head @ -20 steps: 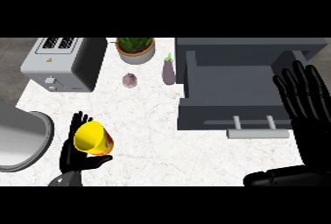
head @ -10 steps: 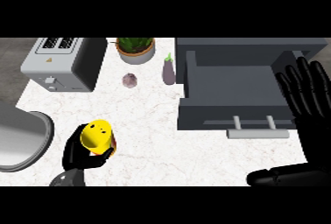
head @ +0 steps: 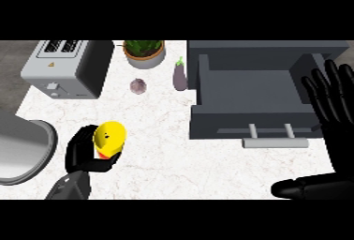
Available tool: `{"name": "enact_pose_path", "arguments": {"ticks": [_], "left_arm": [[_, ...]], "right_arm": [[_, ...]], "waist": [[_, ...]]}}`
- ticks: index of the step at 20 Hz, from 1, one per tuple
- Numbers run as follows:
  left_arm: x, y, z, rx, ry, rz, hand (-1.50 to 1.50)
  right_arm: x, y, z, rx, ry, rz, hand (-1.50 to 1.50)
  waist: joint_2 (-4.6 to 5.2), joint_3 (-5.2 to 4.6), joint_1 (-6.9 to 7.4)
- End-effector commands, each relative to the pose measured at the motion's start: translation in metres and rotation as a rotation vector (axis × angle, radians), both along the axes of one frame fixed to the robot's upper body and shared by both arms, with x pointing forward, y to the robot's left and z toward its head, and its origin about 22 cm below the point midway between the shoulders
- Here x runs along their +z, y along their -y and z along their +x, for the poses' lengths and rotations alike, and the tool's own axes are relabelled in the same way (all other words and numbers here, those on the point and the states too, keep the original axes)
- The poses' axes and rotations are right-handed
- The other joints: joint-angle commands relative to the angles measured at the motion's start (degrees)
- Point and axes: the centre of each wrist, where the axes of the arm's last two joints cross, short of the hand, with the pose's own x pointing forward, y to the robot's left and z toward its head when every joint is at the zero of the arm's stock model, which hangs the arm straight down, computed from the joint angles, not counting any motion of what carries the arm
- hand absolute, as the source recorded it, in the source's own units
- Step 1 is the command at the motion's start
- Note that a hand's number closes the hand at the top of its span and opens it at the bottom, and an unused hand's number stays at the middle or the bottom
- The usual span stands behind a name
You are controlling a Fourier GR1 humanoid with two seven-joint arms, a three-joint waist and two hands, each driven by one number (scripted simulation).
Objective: Pick up the cup, place it into the drawer and close the drawer
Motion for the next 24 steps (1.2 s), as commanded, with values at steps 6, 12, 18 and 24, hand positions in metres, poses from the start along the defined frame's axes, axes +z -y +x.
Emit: {"name": "enact_pose_path", "arguments": {"ticks": [6,12,18,24], "left_arm": [[0.034,0.015,0.032,-0.054,0.230,-0.029,1.50],[0.090,0.026,0.053,-0.210,0.262,0.016,1.50],[0.146,0.061,0.057,-0.272,0.307,0.002,1.50],[0.221,0.099,0.079,-0.290,0.297,0.002,1.50]], "right_arm": [[0.009,-0.011,-0.004,-0.008,-0.018,0.000,-1.50],[-0.005,0.001,-0.023,-0.018,-0.034,-0.014,-1.50],[-0.009,0.002,-0.007,-0.030,-0.013,-0.006,-1.50],[-0.003,0.003,-0.007,-0.022,-0.015,-0.001,-1.50]], "waist": [[-0.32,0.06,0.72],[-0.67,0.16,0.89],[-0.30,0.10,0.79],[-0.26,0.09,0.37]]}}
